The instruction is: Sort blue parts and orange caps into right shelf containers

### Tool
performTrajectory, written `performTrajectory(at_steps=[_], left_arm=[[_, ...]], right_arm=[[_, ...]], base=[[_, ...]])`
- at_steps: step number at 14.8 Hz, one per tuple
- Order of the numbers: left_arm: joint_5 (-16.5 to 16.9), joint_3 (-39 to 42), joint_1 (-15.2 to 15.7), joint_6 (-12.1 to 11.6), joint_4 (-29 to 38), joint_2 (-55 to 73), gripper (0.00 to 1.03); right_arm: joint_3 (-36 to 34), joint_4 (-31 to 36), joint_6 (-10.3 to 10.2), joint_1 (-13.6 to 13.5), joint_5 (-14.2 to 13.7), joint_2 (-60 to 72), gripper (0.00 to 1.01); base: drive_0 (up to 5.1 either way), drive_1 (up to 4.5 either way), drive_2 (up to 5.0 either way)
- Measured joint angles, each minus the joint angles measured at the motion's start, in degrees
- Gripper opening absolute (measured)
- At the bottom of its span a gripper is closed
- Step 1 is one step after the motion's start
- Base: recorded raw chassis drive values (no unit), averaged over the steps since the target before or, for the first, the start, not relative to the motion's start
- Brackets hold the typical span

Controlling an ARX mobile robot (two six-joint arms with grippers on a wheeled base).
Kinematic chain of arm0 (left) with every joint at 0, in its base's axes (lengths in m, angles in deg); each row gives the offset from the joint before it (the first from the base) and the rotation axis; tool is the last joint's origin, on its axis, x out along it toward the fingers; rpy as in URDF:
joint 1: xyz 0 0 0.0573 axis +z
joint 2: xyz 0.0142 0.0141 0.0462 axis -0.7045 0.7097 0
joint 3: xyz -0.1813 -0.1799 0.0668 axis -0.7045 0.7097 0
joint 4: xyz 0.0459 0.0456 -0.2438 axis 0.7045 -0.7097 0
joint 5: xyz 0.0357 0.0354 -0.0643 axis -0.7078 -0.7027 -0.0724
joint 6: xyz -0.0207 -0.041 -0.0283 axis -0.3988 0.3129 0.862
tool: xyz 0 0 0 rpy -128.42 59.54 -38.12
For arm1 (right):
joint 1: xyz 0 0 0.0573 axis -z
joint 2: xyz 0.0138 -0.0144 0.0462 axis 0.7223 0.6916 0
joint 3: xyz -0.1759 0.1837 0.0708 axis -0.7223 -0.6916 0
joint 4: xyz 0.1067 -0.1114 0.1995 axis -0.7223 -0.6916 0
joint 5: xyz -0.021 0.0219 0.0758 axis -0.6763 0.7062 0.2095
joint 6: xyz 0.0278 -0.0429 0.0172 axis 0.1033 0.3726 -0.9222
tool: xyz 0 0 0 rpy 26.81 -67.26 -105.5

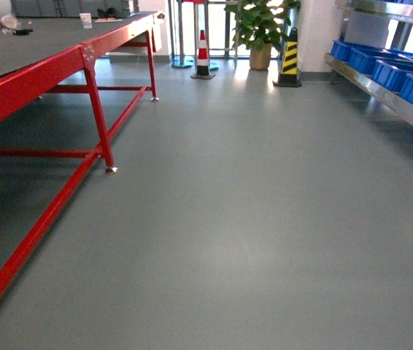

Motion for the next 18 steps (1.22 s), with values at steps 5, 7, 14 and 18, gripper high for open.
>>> performTrajectory(at_steps=[5, 7, 14, 18], left_arm=[[0.0, 0.0, 0.0, 0.0, 0.0, 0.0, 0.45], [0.0, 0.0, 0.0, 0.0, 0.1, 0.0, 0.45], [0.0, 0.0, 0.0, 0.0, -0.3, 0.0, 0.45], [0.0, 0.0, 0.0, 0.0, 0.1, 0.0, 0.45]], right_arm=[[0.0, 0.0, 0.0, 0.0, 0.0, 0.0, 0.45], [0.0, 0.0, 0.0, 0.0, 0.0, 0.0, 0.45], [0.0, 0.0, 0.0, 0.0, 0.1, 0.0, 0.45], [0.0, -0.1, 0.0, 0.0, 0.1, 0.0, 0.45]], base=[[0.0, 4.33, -4.2], [0.0, 4.33, -4.2], [0.0, 4.30, -4.3], [0.0, 4.33, -4.2]])
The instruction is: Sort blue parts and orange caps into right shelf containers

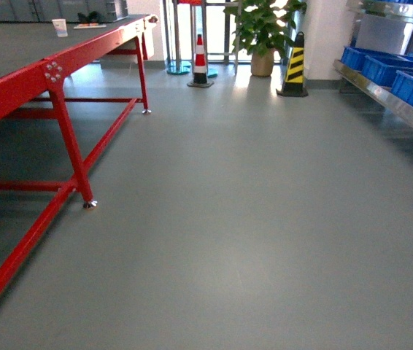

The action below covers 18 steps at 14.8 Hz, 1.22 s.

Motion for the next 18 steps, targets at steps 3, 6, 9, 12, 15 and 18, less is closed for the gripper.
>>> performTrajectory(at_steps=[3, 6, 9, 12, 15, 18], left_arm=[[0.0, 0.0, 0.0, 0.0, 0.2, 0.0, 0.45], [0.0, 0.0, 0.0, 0.0, 0.0, 0.0, 0.45], [0.0, 0.0, 0.0, 0.0, -0.2, 0.0, 0.45], [0.0, 0.0, 0.0, 0.0, 0.0, 0.0, 0.45], [0.0, 0.0, 0.0, 0.0, 0.3, -0.1, 0.45], [0.0, 0.0, 0.0, 0.0, 0.0, 0.0, 0.45]], right_arm=[[0.0, 0.3, 0.0, 0.0, 0.0, 0.0, 0.45], [0.0, 0.1, 0.0, 0.0, 0.0, 0.0, 0.45], [0.0, 0.1, 0.0, 0.0, 0.0, 0.0, 0.45], [0.0, 0.1, 0.0, 0.0, 0.0, 0.0, 0.45], [0.0, 0.3, 0.0, 0.0, 0.0, -0.1, 0.45], [0.0, 0.0, 0.0, 0.0, 0.0, 0.0, 0.45]], base=[[0.0, 4.33, -4.2], [0.1, 4.34, -4.2], [0.1, 4.35, -4.2], [0.1, 4.35, -4.2], [0.0, 4.27, -4.2], [0.0, 4.25, -4.3]])
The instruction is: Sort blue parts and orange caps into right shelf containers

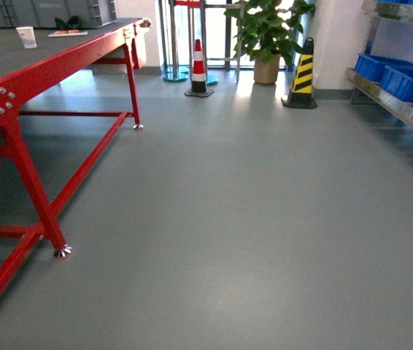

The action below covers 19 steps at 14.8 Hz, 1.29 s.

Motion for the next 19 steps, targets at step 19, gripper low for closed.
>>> performTrajectory(at_steps=[19], left_arm=[[0.0, -0.1, 0.1, 0.0, 0.0, 0.1, 0.45]], right_arm=[[0.3, 0.1, 0.0, -0.3, 0.0, 0.2, 0.45]], base=[[0.0, 4.19, -4.1]])
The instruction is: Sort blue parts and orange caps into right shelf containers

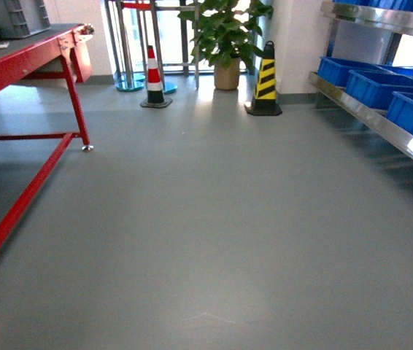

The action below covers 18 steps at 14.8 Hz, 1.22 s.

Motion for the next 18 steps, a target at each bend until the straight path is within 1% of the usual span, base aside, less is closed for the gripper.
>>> performTrajectory(at_steps=[14, 18], left_arm=[[0.0, 0.0, 0.0, 0.0, -0.1, 0.0, 0.45], [0.1, 0.0, -0.1, 0.0, 0.0, 0.0, 0.45]], right_arm=[[0.0, 0.0, 0.0, 0.0, 0.0, 0.0, 0.45], [0.0, 0.0, 0.0, 0.0, 0.0, 0.0, 0.45]], base=[[0.1, 4.18, -4.0], [-1.5, -1.50, -1.5]])
